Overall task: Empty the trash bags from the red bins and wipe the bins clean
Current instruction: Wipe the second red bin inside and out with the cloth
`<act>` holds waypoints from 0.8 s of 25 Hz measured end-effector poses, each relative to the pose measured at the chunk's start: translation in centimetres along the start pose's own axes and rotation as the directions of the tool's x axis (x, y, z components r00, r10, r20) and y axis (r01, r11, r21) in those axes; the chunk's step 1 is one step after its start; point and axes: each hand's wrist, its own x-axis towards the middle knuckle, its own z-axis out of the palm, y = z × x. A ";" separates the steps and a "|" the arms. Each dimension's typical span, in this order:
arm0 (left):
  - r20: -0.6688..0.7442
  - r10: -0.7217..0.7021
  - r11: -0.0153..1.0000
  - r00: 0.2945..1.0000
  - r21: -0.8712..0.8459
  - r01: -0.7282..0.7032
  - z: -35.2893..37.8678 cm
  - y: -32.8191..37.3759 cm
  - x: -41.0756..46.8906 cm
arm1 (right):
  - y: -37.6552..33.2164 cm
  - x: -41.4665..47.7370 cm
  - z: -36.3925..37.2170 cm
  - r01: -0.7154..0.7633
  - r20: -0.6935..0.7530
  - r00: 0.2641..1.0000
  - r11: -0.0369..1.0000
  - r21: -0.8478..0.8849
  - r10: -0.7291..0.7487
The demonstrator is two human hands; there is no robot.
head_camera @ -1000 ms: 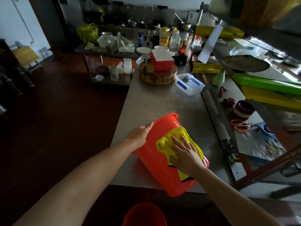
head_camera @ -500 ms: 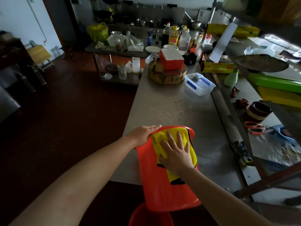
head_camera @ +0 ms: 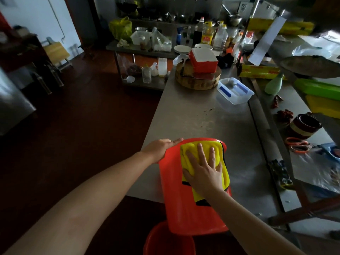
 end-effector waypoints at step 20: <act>0.104 0.269 0.954 0.957 0.105 -0.280 -1.4 -5.8 -0.4 | -8.2 -1.2 1.7 0.025 -0.068 0.997 0.981 -0.190 -0.038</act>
